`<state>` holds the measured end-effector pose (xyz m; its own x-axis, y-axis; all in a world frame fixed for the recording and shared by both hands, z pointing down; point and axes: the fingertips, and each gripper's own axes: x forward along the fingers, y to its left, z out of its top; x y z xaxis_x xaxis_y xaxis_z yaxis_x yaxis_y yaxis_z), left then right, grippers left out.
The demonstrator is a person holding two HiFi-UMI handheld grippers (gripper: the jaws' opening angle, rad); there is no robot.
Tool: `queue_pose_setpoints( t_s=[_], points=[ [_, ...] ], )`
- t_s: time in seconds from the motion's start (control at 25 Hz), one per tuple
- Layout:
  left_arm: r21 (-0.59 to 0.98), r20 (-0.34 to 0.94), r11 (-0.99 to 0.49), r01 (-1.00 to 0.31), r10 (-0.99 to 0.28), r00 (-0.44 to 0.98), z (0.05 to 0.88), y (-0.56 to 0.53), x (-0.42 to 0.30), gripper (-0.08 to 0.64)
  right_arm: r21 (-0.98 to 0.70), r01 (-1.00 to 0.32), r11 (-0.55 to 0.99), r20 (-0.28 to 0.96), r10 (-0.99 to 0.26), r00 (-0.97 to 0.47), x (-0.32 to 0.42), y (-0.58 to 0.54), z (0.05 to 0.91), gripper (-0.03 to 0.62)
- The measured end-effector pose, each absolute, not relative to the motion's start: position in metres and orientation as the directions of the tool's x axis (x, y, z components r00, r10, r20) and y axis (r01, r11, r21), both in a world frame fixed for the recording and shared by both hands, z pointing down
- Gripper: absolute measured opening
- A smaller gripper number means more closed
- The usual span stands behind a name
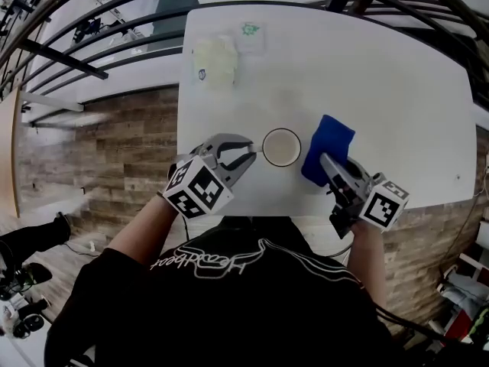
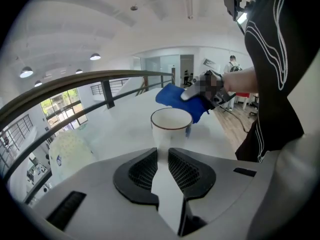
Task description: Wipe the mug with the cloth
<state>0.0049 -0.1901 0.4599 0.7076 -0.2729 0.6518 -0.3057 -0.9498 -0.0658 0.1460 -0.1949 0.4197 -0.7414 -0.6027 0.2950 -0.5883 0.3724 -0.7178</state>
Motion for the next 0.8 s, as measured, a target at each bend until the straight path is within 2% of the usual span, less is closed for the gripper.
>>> queue_pose_setpoints(
  t_s=[0.44,0.8],
  points=[
    [-0.144,0.675,-0.932,-0.333,-0.338,0.655,0.459,-0.214,0.000,0.064,-0.742,-0.491,0.456,0.210,-0.538,-0.817,0.128,-0.207,0.406,0.061],
    [-0.128,0.660,-0.917,-0.378,-0.363,0.658,0.455,-0.216,-0.003,0.066,-0.758,-0.466,0.456,0.235,-0.476,-0.848,0.114,-0.215,0.420,0.061]
  ],
)
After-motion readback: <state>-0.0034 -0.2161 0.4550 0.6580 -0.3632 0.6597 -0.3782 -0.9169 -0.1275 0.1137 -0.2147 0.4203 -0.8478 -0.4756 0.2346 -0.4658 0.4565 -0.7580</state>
